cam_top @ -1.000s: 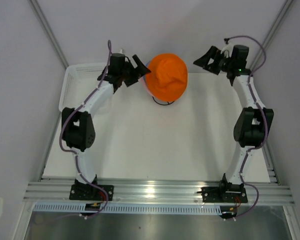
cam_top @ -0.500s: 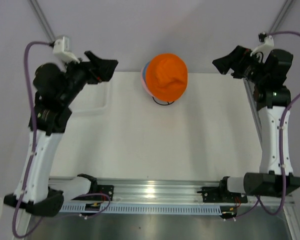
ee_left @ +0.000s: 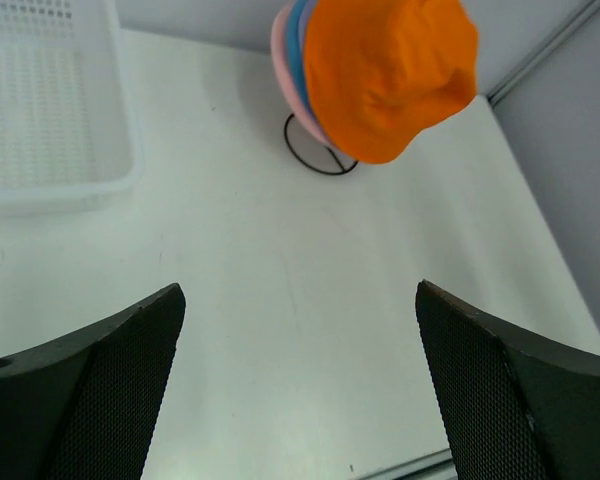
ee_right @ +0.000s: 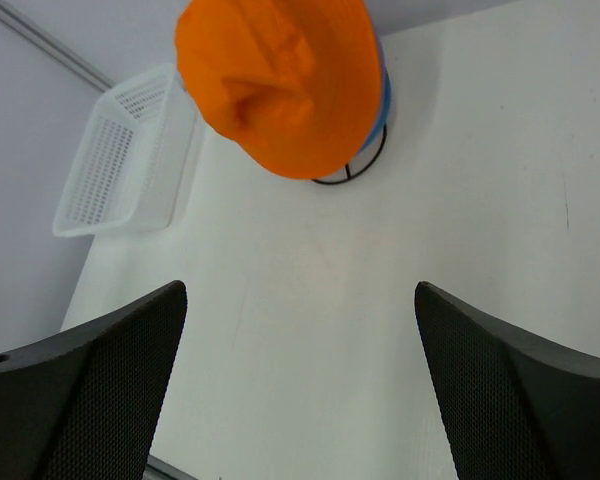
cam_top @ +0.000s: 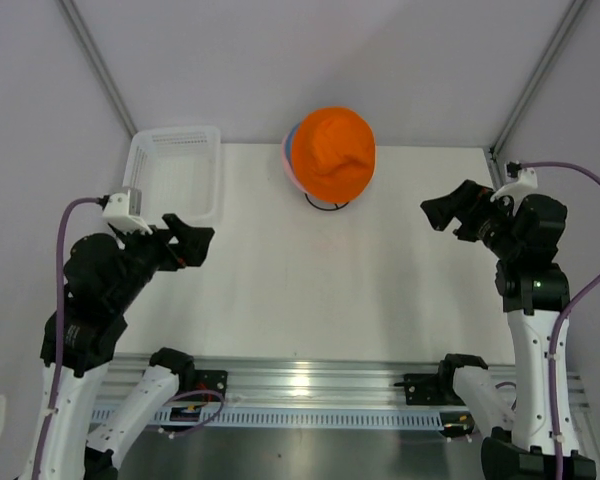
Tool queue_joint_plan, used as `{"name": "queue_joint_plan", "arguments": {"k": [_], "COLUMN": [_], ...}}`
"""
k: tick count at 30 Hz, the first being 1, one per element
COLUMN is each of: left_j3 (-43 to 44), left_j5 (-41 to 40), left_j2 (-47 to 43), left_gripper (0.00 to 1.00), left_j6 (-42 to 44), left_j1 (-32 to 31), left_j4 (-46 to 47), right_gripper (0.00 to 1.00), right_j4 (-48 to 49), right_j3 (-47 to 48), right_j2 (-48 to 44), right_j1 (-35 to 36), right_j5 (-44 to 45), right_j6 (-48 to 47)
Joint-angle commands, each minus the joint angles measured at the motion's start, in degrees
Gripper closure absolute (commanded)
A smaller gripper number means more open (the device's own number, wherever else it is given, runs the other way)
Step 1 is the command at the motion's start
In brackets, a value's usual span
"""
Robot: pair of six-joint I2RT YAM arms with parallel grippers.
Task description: Stack the hats
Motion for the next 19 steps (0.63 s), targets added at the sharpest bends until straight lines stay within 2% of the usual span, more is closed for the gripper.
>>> {"name": "queue_joint_plan", "arguments": {"k": [1,13,19], "left_j3": [-0.9,-1.8,-2.6], "left_j5": [-1.1,-1.8,-6.1], "left_j2": [0.7,2.3,1.3], "left_gripper": [0.0,0.01,0.0], "left_j6": [3.3,2.2,0.8], "left_j1": [0.2,0.2,0.2], "left_j4": [-2.3,0.1,-0.3], "right_gripper": [0.0,0.01,0.0], "right_j4": [-2.3,-2.7,-2.1], "right_j3": [-1.2,1.1,1.6], "right_j2": [0.4,2.7,1.4], "right_j1": [0.6,1.1,1.2], "right_j5": [2.2,3.0,5.1], "right_j6": [-0.3,-1.7,-4.0]}}
